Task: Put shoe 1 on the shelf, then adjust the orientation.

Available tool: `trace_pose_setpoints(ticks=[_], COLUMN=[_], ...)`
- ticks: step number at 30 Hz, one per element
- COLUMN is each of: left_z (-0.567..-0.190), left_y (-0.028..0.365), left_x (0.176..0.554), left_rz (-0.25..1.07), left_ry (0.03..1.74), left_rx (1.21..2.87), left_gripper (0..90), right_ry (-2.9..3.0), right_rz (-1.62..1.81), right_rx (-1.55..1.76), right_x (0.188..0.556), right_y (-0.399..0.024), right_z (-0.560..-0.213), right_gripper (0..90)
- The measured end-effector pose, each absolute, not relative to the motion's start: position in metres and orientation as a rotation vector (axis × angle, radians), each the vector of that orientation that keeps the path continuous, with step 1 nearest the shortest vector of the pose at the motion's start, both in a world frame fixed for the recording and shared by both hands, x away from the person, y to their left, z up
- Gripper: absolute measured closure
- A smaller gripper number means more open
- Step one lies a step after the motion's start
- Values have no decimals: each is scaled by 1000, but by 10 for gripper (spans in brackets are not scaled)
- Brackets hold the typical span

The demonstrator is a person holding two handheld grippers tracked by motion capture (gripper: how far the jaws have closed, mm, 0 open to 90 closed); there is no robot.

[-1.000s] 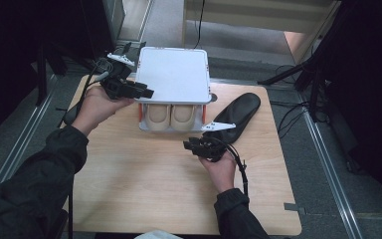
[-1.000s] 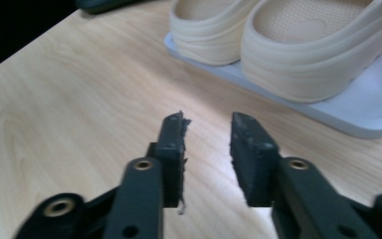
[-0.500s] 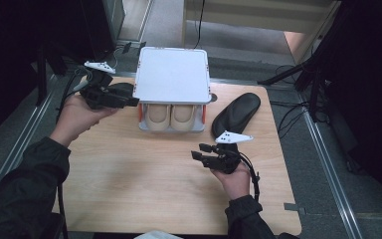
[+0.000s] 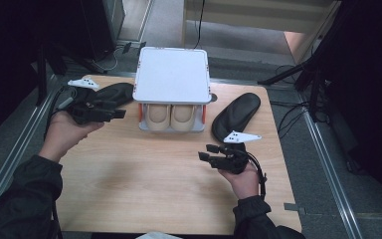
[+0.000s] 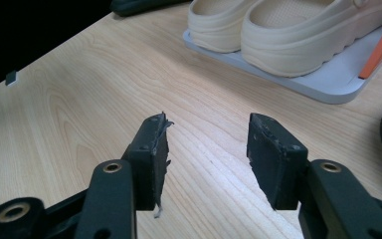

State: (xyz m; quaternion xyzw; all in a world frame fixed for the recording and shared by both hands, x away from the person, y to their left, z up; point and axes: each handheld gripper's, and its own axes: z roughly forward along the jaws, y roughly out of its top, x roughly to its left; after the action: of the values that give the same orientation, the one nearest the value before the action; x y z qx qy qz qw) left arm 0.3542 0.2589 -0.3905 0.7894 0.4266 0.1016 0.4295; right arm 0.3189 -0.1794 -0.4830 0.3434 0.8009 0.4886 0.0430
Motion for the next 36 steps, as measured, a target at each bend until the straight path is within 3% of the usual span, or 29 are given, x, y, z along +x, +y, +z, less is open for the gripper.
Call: trace_pose_setpoints(ticks=[11,23,36], left_z=[-427,-446,-463], left_y=[286,314,336], left_x=[351,361,395], left_rz=[206,255,270], left_ry=[1125,1142,1209], left_rx=[1933,1958,1930], left_gripper=[476,487,503], right_ry=[2448,2476,2453], right_rz=[1494,1471,1461], right_rx=[1034,1005,1054], right_x=[324,324,314], right_y=[-180,-173,-184], right_z=[-486,-491,-490], right_gripper=[539,556,551])
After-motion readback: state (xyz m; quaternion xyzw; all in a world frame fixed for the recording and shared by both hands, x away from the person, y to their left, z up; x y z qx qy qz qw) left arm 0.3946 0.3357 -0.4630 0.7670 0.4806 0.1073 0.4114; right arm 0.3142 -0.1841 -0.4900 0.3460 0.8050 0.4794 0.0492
